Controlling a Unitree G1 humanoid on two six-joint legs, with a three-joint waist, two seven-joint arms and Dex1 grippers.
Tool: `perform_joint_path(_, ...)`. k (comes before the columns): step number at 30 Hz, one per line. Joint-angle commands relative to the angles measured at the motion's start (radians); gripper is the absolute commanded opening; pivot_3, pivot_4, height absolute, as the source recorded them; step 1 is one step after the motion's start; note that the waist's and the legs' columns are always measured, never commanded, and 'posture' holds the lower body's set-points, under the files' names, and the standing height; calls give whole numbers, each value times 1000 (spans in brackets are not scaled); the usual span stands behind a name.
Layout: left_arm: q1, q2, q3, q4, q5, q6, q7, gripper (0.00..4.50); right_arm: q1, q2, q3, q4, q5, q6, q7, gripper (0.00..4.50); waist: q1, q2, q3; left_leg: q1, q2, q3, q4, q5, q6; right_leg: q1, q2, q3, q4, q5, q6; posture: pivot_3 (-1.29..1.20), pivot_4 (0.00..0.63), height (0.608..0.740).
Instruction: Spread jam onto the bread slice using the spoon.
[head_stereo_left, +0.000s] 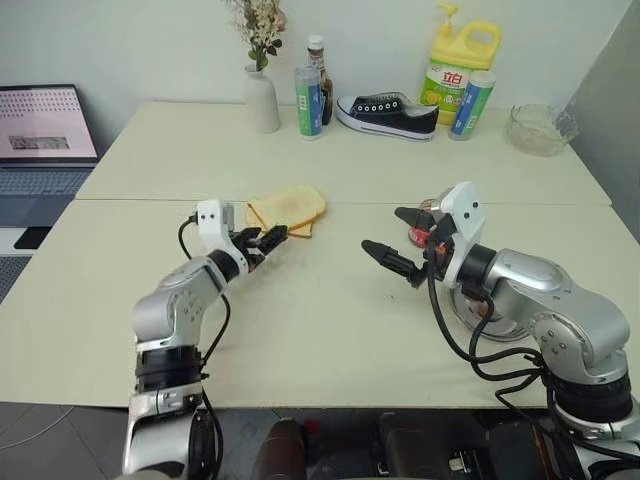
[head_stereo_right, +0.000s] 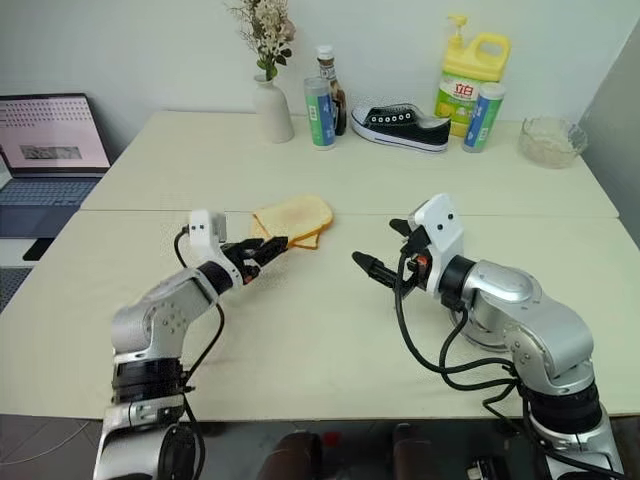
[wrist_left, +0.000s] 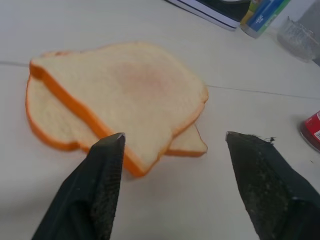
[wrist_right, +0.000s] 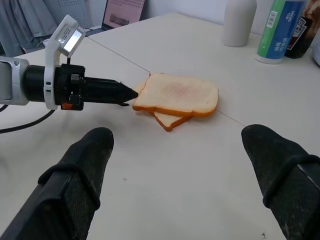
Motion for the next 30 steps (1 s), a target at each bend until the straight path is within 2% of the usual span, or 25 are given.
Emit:
perform_joint_path(1,41,-60,48,-118,-81,69,91,4458,-2,-4,-21,-36,18,1,4,4500,0,0,0,0,0,0,0,0,0,0,0,0,0,0,0,0,150,740)
perform_joint_path(7,42,-167,138,-78,-164,65,209,4458,-15,-8,-15,-24,15,1,16,4500,1,0,0,1,-1,0,0,0,0,1,0,0,0,0,0,0,150,740)
perform_joint_path(13,-36,-197,200,67,-209,-14,248,4458,-22,-10,-14,-20,11,0,21,4500,1,0,0,1,-1,0,0,0,0,1,1,0,0,0,0,0,150,740)
perform_joint_path(22,-120,-201,169,240,-221,-94,181,4458,-23,-14,-24,-31,4,7,12,4500,1,0,0,1,-1,1,0,0,0,1,1,0,-1,0,0,0,150,740)
perform_joint_path(26,-123,-195,170,249,-233,-99,178,3560,-17,-14,-31,-40,5,12,4,4500,1,0,0,1,-1,1,0,0,0,1,1,1,-1,0,0,0,150,740)
perform_joint_path(30,-116,-187,174,248,-235,-104,180,2224,-13,-15,-33,-44,6,14,-2,4500,1,0,0,1,-1,1,0,0,0,1,1,0,-1,0,0,0,150,740)
